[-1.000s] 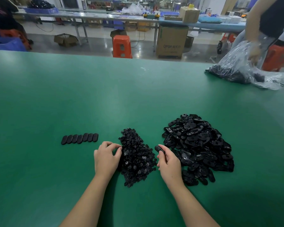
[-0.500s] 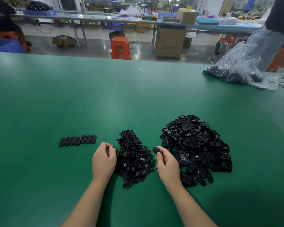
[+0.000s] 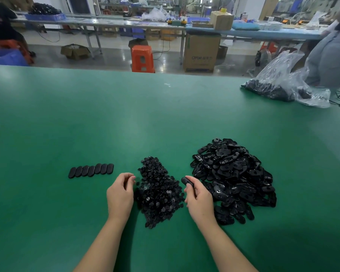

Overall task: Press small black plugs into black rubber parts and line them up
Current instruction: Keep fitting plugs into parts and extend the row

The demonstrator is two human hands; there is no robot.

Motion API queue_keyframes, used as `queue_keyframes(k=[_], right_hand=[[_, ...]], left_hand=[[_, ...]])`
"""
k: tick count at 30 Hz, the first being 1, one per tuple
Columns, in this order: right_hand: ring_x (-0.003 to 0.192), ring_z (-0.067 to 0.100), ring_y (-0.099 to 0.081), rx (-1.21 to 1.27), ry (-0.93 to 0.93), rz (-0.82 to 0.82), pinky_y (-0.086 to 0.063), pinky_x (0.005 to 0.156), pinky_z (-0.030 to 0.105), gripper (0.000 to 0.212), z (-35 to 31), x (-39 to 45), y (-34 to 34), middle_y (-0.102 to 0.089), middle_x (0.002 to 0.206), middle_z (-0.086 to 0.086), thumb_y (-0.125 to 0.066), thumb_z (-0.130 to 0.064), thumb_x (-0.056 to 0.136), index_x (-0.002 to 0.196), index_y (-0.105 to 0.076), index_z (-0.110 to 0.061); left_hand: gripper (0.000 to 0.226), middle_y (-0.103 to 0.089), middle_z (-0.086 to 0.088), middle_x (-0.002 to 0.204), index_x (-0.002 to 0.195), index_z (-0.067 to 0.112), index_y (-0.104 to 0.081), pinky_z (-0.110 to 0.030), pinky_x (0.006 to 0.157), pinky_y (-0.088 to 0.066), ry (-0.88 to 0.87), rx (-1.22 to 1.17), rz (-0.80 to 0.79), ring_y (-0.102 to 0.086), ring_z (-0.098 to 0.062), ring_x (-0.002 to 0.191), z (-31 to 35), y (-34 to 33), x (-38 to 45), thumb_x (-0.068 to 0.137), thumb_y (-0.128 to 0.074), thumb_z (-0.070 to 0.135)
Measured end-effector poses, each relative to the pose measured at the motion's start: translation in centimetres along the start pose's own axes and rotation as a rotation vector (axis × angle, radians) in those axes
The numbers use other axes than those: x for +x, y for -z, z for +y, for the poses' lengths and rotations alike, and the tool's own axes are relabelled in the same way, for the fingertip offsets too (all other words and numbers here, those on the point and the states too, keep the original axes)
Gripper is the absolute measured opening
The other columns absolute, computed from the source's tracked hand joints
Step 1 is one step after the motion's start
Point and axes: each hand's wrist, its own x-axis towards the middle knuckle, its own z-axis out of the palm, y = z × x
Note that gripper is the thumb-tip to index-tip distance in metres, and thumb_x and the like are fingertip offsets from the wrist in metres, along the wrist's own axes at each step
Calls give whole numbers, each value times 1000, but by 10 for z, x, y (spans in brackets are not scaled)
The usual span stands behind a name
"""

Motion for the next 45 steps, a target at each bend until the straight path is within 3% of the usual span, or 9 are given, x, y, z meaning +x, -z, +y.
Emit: queue_keyframes(k=[3, 6, 10, 16, 25, 31, 35, 41, 45], right_hand=[[62, 4, -60, -6, 0, 1, -49, 57, 23, 28, -1, 1, 0, -71, 93, -7, -51, -18, 104, 126, -62, -31], [60, 6, -59, -6, -7, -8, -50, 55, 26, 29, -3, 2, 1, -70, 91, -7, -51, -15, 103, 124, -60, -34], [59, 7, -58, -5, -3, -11, -50, 56, 29, 30, -4, 2, 1, -71, 90, -5, -51, -13, 103, 122, -59, -36], [64, 8, -61, -12, 4, -8, -51, 59, 28, 28, -5, 2, 2, -71, 91, -6, -51, -14, 103, 120, -58, -36], [58, 6, -57, 32, -30, -9, -50, 54, 28, 31, -4, 2, 1, -70, 87, -5, -49, -12, 103, 120, -61, -34], [60, 6, -59, 35, -28, 0, -51, 55, 27, 29, -4, 2, 2, -70, 87, -5, -49, -14, 104, 120, -64, -32], [61, 5, -58, 50, -49, 1, -49, 57, 25, 29, -5, 2, 1, -70, 89, -4, -46, -15, 106, 124, -66, -28], [56, 4, -56, 73, -47, -6, -49, 57, 26, 31, -8, 1, 2, -69, 89, -1, -41, -14, 108, 124, -64, -27], [55, 4, -56, 83, -44, 5, -50, 59, 29, 33, -8, 2, 1, -69, 87, -1, -41, -10, 107, 121, -64, -29]], left_hand=[[14, -72, 16, 90, 105, 25, -71, -14, 65, -43, 11, -6, -31, -64, 2, 77, 0, 0, 1, 99, -62, 17], [19, -73, 19, 90, 107, 28, -69, -18, 66, -47, 84, -72, -72, -64, 6, 71, 1, 1, 6, 98, -61, 14], [20, -77, 16, 89, 104, 29, -68, -23, 53, -47, 215, -296, -67, -50, -4, 47, 7, 5, 12, 98, -61, 12], [15, -78, 0, 94, 106, 15, -68, -17, 41, -38, 372, -646, -113, -41, -11, 40, 29, 0, 11, 95, -65, 6], [9, -78, -5, 97, 106, 6, -56, -21, 40, -41, 405, -660, -263, -53, -13, 42, 51, -19, 1, 98, -59, 5], [12, -75, -12, 98, 101, 6, -60, -17, 38, -36, 647, -1050, -375, -50, -8, 47, 60, -26, -4, 92, -64, 1], [12, -62, -4, 78, 98, 2, -67, -16, 36, -32, 644, -1019, -382, -41, -5, 46, 62, -31, -5, 89, -67, -3], [9, -69, -7, 78, 98, 0, -72, -19, 39, -36, 572, -804, -380, -42, -7, 45, 65, -44, -9, 89, -69, -2], [7, -66, -2, 66, 94, 5, -73, -24, 42, -40, 436, -650, -405, -42, -11, 43, 70, -54, -16, 89, -71, 1]])
